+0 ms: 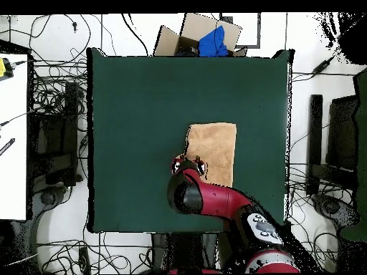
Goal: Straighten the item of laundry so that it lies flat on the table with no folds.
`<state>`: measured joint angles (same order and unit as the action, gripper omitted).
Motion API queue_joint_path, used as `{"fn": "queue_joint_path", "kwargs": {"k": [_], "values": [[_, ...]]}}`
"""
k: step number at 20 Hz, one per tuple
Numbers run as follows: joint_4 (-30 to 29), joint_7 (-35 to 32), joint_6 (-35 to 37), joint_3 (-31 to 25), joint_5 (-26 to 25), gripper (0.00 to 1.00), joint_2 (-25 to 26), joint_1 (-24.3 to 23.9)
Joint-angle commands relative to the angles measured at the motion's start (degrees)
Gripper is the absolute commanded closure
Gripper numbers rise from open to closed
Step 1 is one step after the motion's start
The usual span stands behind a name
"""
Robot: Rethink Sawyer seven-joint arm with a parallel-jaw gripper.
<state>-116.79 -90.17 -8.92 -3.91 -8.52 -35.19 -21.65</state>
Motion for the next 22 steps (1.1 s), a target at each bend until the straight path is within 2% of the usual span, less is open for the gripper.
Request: {"fn": "queue_joint_path", "kwargs": {"k": [1,3,13,22], "values": [[6.9,-9.3,4.7,-1.8,3.7,0.00,4.1,1.2],[5.5,-9.7,4.5,-1.9,3.3,0.00,3.2,0.8],[8.7,-9.0,5.6,-2.0,3.7,0.00,5.7,0.7],[11.6,-9.2,3.7,-1.5,4.0,0.00,12.0,3.0]]}}
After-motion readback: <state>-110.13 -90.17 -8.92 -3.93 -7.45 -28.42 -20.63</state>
